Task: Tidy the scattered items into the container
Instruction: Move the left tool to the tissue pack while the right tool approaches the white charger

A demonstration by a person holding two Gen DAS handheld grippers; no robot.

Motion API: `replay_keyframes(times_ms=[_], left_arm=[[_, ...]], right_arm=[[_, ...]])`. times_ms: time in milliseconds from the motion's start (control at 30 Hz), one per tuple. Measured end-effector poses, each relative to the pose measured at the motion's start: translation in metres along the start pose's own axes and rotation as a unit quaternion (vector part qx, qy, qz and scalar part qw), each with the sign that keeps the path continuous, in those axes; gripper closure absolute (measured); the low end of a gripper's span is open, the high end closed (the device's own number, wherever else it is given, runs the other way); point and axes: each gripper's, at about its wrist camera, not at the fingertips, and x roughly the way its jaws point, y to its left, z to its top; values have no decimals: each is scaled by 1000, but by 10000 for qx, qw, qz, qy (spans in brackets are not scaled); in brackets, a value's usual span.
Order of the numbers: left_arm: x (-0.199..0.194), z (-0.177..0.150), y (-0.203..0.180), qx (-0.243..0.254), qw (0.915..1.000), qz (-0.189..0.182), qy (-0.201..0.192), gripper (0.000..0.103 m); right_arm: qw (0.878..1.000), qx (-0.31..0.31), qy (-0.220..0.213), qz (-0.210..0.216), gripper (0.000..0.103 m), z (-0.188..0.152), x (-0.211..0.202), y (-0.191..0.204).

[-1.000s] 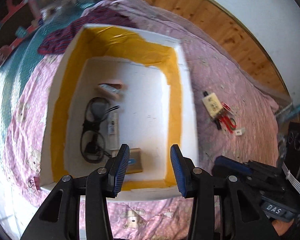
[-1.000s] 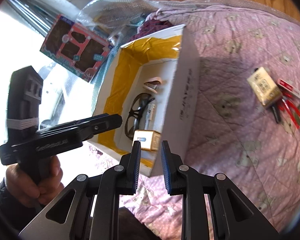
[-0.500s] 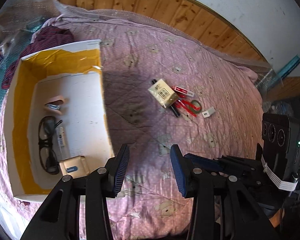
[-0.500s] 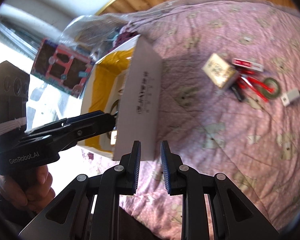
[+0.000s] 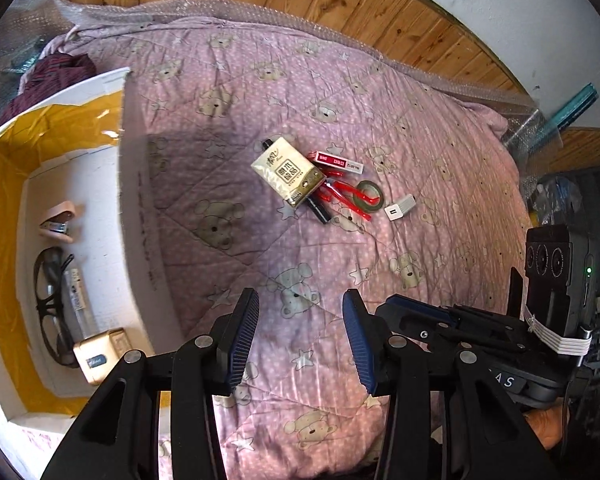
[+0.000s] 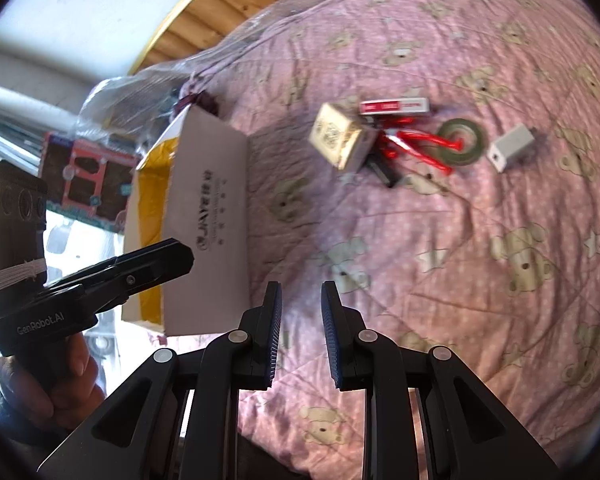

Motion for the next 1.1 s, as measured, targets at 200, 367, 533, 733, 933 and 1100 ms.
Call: replay_keyframes(times_ms=[200,367,533,733,933,1100], left_arm=[[18,20,-5,-60,9999,-88,107,53],[36,40,-10,-131,9996,-157,194,49],[57,60,-12,-216,9991,-178,312,47],[81,83,-10,-434,9978,-225,440,42],[104,102,-2,-710,9957,-246,541,42],[121,115,8,-1029,9926,-271,593,41]], right_arm=[[9985,500,-127,-163,80,12,-6,-31],[9959,850,-204,-231,78,23,-9,-53],[9921,1182,-268,-314,76,35,-12,-73],[9846,1644,-384,-443,71,51,-14,-100],[9768,2037,-463,-481,68,72,-12,-121],[9709,2271,-504,-575,66,89,-8,-132]])
